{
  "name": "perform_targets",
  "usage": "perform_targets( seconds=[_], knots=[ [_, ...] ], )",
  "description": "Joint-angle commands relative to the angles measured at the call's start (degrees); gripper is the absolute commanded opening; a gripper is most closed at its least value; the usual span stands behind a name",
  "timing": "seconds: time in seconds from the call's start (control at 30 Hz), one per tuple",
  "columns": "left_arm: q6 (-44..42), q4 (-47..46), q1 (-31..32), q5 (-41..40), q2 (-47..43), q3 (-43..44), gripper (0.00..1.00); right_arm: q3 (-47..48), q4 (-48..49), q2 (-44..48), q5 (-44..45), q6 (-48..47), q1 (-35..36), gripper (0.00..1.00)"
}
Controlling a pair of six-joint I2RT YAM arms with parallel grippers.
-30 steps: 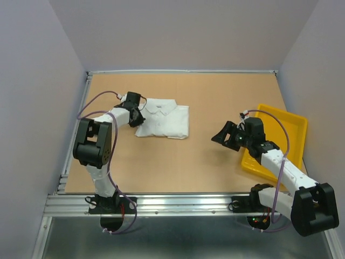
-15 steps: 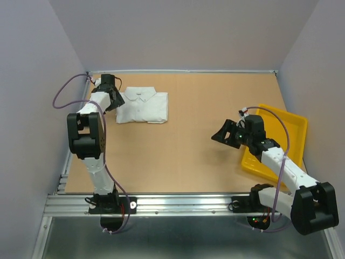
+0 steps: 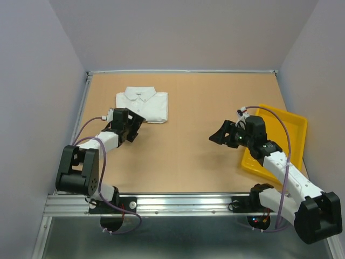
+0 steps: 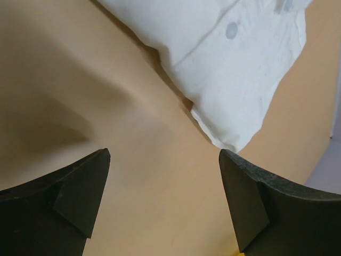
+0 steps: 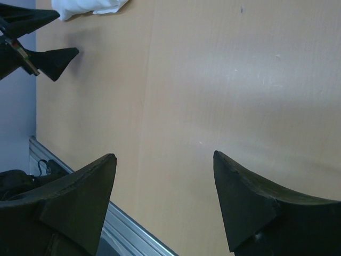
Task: Fold and stack the long sleeve shirts
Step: Neatly place the folded shirt to the corner
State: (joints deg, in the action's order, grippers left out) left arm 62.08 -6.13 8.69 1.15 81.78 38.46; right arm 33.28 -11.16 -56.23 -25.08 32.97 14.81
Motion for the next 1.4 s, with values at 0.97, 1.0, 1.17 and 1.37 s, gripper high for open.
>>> perform_targets(
  seconds=[0.97,1.0,1.17,1.37],
  knots=[
    [12.8,-24.38,-3.94,-6.24,23.87,12.42,0.0,4.07,-0.71,1.03,-2.34,-2.21,1.45,0.79],
    [11.15,-23.24,-4.9,-6.85,23.52,14.35,0.0,4.16,-1.06,1.21,-2.08,-2.3,1.45,0.79],
    [10.07,-19.01,-10.7,-3.26,25.97,18.85,0.0,4.43,-1.41,0.86,-1.02,-2.91,1.45,0.79],
    [6.3,-17.69,-15.8,-1.68,29.84,22.89,0.0,5.22,-1.76,-0.64,-0.67,-3.44,1.45,0.79]
  ],
)
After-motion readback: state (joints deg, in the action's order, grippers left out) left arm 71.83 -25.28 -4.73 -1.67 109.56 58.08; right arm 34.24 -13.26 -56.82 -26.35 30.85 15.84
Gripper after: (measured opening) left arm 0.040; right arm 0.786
